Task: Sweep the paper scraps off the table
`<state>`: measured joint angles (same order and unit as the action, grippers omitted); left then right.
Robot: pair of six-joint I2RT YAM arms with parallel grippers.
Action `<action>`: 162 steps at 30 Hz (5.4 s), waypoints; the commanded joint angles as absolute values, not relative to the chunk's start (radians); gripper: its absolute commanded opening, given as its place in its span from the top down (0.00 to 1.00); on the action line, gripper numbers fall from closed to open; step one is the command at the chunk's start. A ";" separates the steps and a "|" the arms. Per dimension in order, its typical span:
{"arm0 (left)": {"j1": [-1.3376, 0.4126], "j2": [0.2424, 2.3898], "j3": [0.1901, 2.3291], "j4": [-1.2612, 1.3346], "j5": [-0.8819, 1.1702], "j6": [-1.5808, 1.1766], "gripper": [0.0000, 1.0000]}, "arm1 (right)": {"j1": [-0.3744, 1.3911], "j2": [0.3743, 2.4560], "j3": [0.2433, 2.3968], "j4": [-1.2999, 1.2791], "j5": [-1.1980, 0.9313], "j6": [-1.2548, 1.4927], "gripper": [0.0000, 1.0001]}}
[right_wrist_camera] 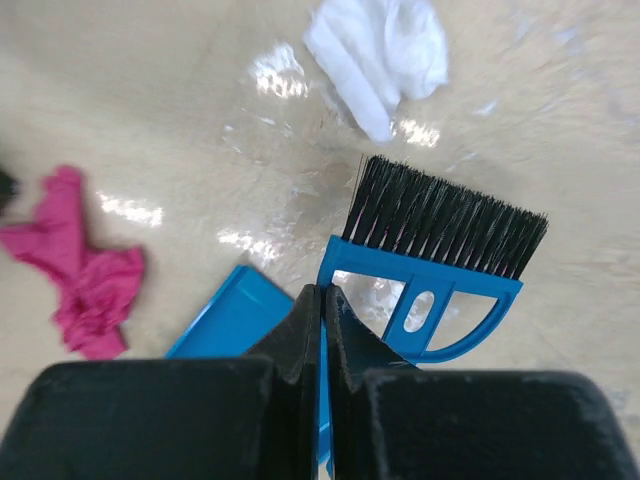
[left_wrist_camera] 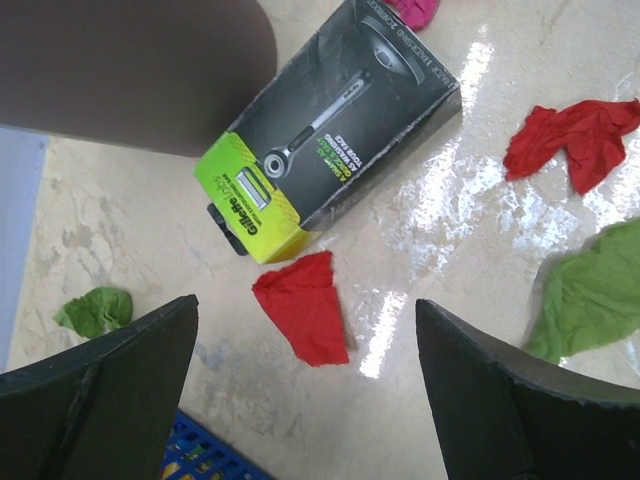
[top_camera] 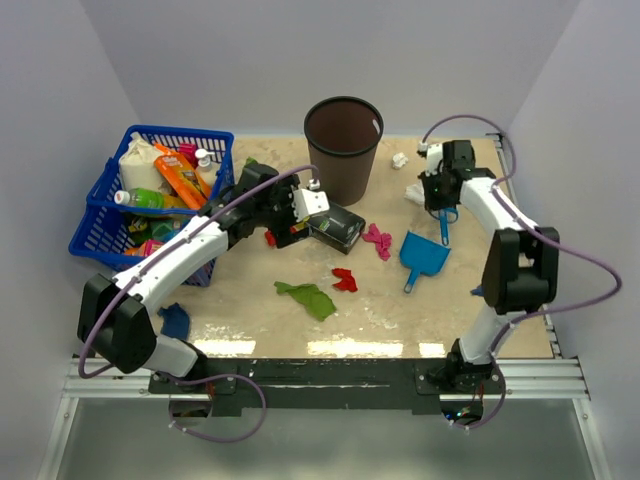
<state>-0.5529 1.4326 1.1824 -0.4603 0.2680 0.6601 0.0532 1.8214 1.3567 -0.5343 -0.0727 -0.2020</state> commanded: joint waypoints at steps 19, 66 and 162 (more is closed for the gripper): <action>-0.557 1.331 1.180 0.094 0.529 0.905 0.11 | 0.207 1.589 1.791 -1.093 -1.034 -0.673 1.00; -0.539 1.471 1.329 -0.138 0.842 0.747 1.00 | 0.217 1.606 1.811 -0.867 -0.936 -0.387 0.01; -0.675 1.597 1.368 -0.195 0.648 0.313 0.39 | -0.069 1.373 1.637 -0.836 0.026 -0.167 1.00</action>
<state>-0.5774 1.5967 1.3434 -0.0589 0.7677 0.1219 -0.0330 1.3838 1.6436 -0.7761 -0.3134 -0.0944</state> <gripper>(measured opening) 0.617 0.109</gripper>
